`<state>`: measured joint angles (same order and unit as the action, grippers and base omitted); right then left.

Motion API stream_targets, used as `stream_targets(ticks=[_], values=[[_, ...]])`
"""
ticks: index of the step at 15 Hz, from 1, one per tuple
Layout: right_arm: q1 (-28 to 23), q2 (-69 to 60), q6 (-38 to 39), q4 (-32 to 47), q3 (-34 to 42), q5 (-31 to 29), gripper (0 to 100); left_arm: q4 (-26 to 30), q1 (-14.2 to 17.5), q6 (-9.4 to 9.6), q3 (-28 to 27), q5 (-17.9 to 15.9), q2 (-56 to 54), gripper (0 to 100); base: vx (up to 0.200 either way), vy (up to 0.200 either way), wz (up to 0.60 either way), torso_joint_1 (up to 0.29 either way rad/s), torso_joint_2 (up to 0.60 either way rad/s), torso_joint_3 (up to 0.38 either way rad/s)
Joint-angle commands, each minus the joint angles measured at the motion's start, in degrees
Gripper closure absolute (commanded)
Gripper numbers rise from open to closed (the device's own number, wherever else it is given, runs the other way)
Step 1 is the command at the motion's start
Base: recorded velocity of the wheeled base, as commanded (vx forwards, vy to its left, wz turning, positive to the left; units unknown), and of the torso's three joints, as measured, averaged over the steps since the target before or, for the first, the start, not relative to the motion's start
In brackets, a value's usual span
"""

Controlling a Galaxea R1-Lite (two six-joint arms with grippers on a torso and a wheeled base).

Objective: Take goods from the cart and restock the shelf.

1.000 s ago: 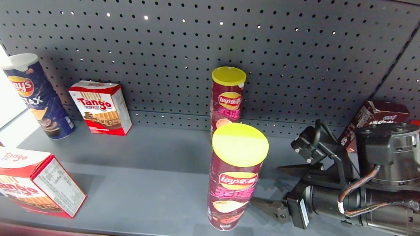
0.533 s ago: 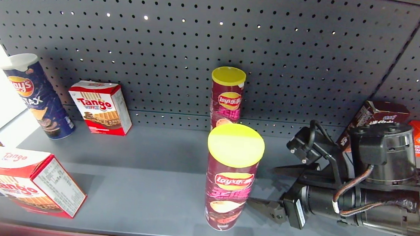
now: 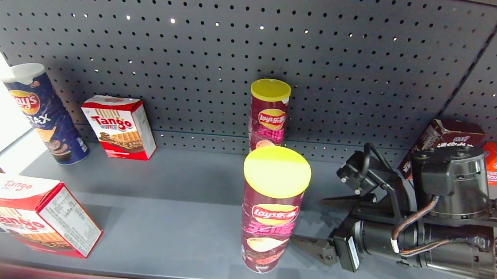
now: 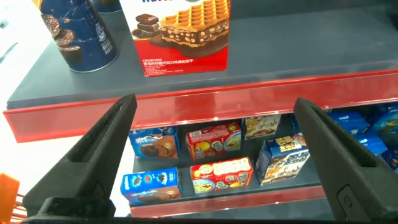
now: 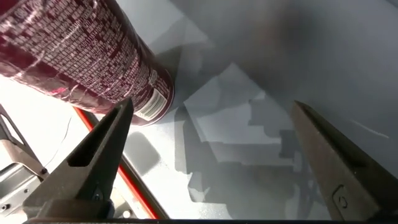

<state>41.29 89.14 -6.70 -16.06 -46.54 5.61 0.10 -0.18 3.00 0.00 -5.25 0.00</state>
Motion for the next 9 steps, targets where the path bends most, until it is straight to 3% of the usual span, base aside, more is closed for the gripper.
stream_targets(ticks=[1,9], values=[[0.11,0.51,-0.06,-0.03,-0.48,0.02,0,-0.01,0.01,-0.01,0.00,-0.02,0.09,0,0.000,0.000,0.00,0.000,0.00,0.000],[0.46,0.86,-0.06,-0.12,-0.57,-0.07,0,-0.01,0.01,-0.01,0.00,-0.02,0.09,0,0.000,0.000,0.00,0.000,0.00,0.000]])
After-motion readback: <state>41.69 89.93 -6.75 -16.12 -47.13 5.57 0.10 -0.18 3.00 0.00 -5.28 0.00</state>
